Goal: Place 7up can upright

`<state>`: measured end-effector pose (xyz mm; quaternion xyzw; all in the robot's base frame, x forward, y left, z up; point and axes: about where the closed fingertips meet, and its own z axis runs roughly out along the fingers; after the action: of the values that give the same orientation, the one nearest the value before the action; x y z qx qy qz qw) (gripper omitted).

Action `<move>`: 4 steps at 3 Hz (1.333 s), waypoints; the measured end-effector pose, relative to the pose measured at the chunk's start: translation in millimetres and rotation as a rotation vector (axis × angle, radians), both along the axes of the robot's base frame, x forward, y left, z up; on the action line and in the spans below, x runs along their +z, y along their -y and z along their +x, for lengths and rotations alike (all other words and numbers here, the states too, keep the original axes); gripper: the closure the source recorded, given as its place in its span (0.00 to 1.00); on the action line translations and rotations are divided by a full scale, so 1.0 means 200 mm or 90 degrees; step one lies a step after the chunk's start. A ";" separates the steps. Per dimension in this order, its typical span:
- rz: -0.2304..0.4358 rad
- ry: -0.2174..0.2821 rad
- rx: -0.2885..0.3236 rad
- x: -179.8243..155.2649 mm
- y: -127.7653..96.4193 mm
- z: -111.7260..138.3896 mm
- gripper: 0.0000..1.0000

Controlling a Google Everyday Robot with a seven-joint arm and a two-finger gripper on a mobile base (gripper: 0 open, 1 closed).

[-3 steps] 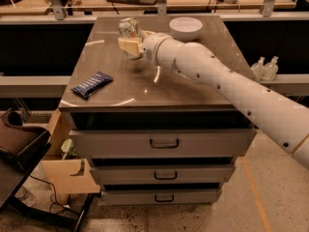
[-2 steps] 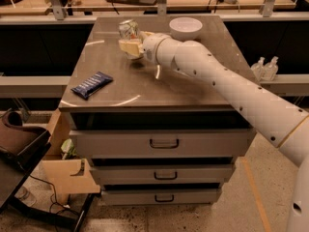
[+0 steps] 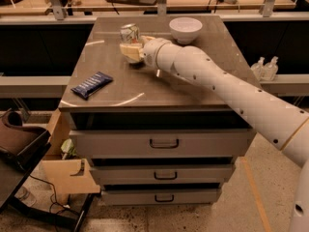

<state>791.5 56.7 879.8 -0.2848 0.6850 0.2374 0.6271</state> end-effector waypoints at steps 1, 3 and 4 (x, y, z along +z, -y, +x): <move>0.005 -0.028 -0.037 -0.06 0.11 -0.09 1.00; 0.005 -0.029 -0.037 -0.04 0.11 -0.09 0.61; 0.005 -0.029 -0.035 -0.04 0.10 -0.09 0.36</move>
Offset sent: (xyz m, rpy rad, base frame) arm -0.0174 -0.0214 -0.0117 0.0078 0.0437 -0.0577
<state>773.2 37.7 871.1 -0.2578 0.7058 0.2293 0.6188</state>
